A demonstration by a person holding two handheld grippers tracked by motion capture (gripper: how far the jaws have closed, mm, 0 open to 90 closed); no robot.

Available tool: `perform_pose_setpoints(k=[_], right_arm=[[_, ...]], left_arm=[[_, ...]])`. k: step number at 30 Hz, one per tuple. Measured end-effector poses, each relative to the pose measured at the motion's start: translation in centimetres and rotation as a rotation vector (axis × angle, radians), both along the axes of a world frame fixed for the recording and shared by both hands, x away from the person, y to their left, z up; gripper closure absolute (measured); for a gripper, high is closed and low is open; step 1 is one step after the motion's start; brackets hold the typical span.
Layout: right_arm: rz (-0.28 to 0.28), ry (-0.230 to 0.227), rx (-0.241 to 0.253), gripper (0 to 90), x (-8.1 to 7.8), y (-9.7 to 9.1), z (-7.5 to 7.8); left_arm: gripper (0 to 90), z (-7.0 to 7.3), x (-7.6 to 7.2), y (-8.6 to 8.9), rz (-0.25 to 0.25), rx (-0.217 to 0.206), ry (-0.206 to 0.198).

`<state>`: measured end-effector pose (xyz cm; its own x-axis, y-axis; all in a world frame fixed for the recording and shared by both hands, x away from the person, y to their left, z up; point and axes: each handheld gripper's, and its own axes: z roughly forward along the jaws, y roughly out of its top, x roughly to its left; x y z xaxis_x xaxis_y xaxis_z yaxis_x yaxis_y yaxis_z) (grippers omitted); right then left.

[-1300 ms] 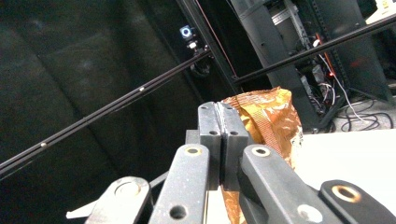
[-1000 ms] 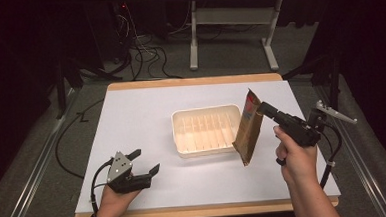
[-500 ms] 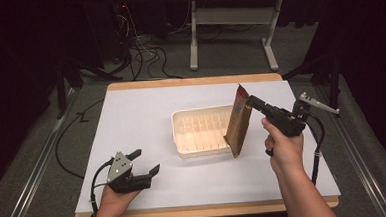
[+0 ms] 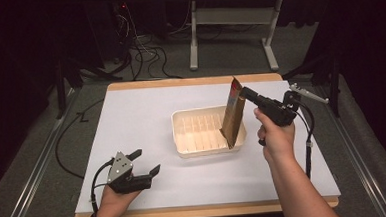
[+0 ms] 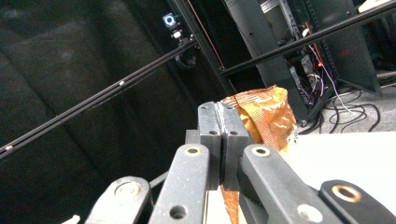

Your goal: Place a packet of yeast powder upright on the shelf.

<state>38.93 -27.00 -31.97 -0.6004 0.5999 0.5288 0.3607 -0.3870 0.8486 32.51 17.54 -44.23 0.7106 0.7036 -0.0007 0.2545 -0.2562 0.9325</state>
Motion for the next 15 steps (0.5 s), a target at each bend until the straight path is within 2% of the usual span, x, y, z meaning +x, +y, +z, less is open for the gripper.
perform_pose_setpoints(k=[7, 15], right_arm=[[-0.007, 0.014, -0.01, 90.0, 1.1, 0.4, -0.2], [-0.009, 0.031, 0.0, 90.0, 2.2, 0.8, -0.6]], left_arm=[[18.2, 0.0, 0.0, 0.2, 0.0, -0.001, 0.001], [18.2, 0.0, 0.0, 0.1, 0.0, 0.0, 0.001]])
